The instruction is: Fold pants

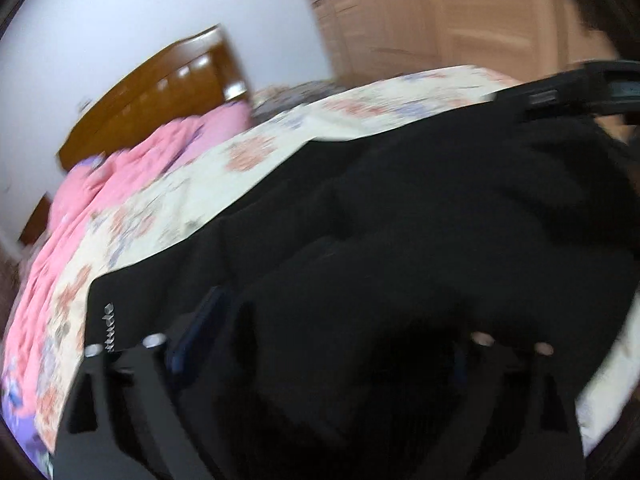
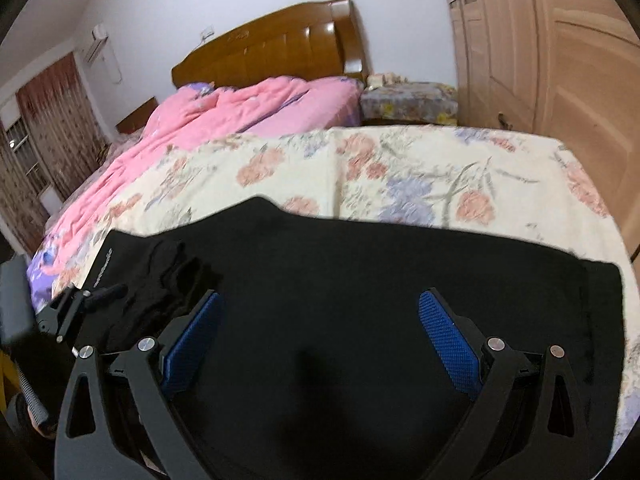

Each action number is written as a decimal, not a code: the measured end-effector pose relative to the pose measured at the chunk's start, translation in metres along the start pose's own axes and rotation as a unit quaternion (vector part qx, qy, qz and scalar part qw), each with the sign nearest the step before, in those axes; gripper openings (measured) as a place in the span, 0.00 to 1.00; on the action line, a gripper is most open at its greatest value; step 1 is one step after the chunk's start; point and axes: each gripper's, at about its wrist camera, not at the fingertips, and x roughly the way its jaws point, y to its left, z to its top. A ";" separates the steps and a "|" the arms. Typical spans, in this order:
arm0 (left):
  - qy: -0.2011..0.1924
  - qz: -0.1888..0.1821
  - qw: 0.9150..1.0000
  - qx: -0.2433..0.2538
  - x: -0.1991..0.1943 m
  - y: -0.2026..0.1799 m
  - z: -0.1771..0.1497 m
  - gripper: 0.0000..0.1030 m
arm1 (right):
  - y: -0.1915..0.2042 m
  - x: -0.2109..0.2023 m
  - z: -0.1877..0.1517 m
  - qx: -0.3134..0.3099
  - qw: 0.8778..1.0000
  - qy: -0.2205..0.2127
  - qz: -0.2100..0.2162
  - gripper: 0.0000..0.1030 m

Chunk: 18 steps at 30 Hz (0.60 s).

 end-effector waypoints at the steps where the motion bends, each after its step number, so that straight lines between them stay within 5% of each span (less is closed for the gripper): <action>1: -0.004 -0.016 1.000 0.004 -0.007 -0.003 -0.001 0.92 | 0.007 -0.002 -0.003 0.001 1.000 0.005 0.006 0.93; 4: -0.041 -0.087 0.995 -0.013 -0.042 0.006 -0.011 0.92 | 0.025 0.006 -0.004 0.008 0.999 0.022 0.048 0.93; 6: -0.055 -0.102 0.992 -0.041 -0.060 0.026 -0.022 0.94 | 0.037 0.012 -0.008 0.014 0.996 0.043 0.080 0.93; 9: -0.042 -0.048 0.991 -0.118 -0.068 0.081 -0.050 0.95 | 0.063 0.023 -0.016 0.021 0.986 0.082 0.145 0.93; 12: -0.010 0.037 0.979 -0.202 -0.068 0.143 -0.086 0.95 | 0.092 0.032 -0.025 0.016 0.975 0.111 0.192 0.93; 18: 0.004 0.059 0.969 -0.239 -0.060 0.185 -0.112 0.95 | 0.130 0.045 -0.044 -0.002 0.970 0.147 0.196 0.94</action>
